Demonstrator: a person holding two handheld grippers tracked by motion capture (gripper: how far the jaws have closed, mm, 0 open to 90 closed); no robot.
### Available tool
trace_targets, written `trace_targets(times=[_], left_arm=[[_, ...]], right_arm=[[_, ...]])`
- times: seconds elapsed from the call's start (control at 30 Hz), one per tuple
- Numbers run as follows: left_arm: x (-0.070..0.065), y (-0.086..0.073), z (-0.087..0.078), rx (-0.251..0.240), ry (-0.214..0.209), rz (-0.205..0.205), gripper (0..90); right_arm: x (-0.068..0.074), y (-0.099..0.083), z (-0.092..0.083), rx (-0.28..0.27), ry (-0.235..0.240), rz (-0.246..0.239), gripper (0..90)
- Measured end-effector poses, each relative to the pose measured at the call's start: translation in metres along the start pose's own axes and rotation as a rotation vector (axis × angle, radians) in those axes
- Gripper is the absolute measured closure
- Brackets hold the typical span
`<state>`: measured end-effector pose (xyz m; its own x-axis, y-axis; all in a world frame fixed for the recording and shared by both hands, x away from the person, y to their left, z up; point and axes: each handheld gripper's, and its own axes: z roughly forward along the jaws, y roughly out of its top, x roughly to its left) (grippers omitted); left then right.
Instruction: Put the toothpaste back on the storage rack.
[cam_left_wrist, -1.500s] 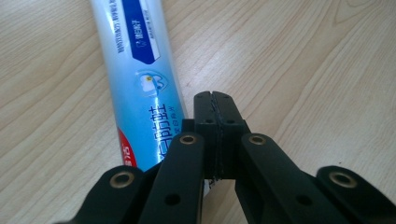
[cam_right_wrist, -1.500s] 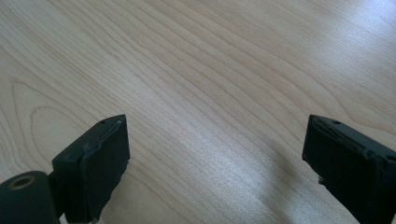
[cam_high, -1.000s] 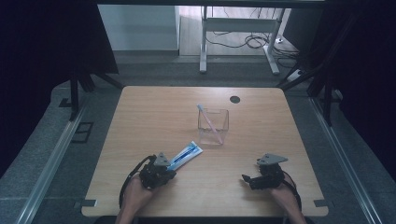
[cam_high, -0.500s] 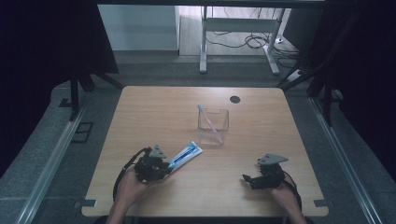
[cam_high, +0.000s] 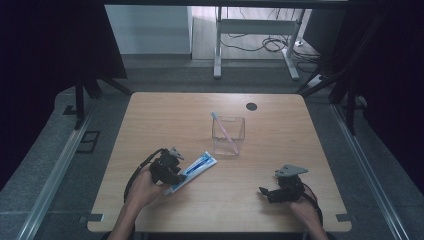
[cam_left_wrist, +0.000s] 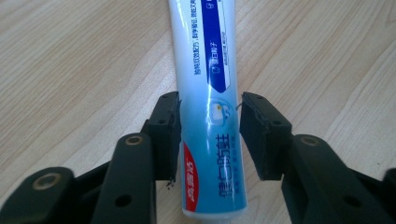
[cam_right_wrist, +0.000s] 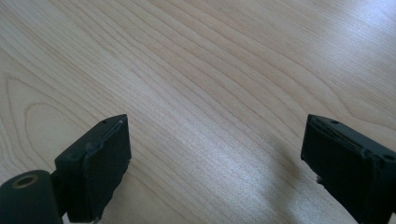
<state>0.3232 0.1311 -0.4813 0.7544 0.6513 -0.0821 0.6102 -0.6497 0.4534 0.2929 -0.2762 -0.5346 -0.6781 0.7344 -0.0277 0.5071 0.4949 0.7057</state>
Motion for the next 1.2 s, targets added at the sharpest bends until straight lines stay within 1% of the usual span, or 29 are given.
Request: trace_targets(times=[0.07,0.2,0.37,0.43,0.5,0.53,0.63,0.8,0.83,0.97,1.1,1.13,1.17,1.2], left_arm=[[0.0,0.004,0.003,0.013,-0.001,-0.006,56.7],[0.001,0.012,0.008,0.046,-0.004,-0.003,54.3],[0.002,0.022,0.015,0.079,-0.006,0.006,52.6],[0.001,0.026,0.019,0.09,-0.012,0.005,51.9],[0.001,0.029,0.023,0.111,-0.009,0.009,51.2],[0.001,0.03,0.024,0.119,-0.004,0.015,50.9],[0.001,0.033,0.03,0.136,-0.011,0.005,50.2],[0.001,0.037,0.037,0.171,-0.008,0.008,48.7],[0.001,0.038,0.039,0.172,-0.008,0.002,48.5],[0.001,0.04,0.042,0.185,-0.006,0.007,48.1],[0.0,0.041,0.044,0.196,0.001,0.005,49.6],[0.0,0.041,0.044,0.194,-0.002,-0.001,54.6],[0.0,0.041,0.043,0.192,0.0,-0.002,54.6],[0.001,0.041,0.041,0.19,-0.001,-0.004,57.6]], right_arm=[[0.0,0.0,0.0,0.001,0.0,0.0,8.8],[0.0,0.0,0.0,0.002,0.001,-0.003,8.8],[-0.001,0.0,0.0,0.003,0.004,-0.002,8.8],[0.0,0.0,0.0,0.003,0.002,-0.002,8.8],[-0.001,0.0,0.0,0.002,0.002,-0.002,8.8],[-0.001,0.0,0.0,0.002,0.002,-0.002,8.9],[-0.001,0.0,0.0,0.002,0.002,-0.003,8.9],[-0.001,0.0,0.0,0.003,0.002,-0.003,8.9],[-0.001,0.0,0.0,0.003,0.001,-0.004,9.0],[-0.001,0.0,0.0,0.004,0.001,-0.004,9.2],[0.0,0.0,0.0,0.002,-0.001,-0.003,9.2],[-0.001,0.0,0.0,0.001,0.0,-0.004,9.2],[-0.001,0.0,0.0,0.001,0.0,-0.004,9.2],[-0.001,0.0,0.0,0.0,0.0,-0.001,9.2]])
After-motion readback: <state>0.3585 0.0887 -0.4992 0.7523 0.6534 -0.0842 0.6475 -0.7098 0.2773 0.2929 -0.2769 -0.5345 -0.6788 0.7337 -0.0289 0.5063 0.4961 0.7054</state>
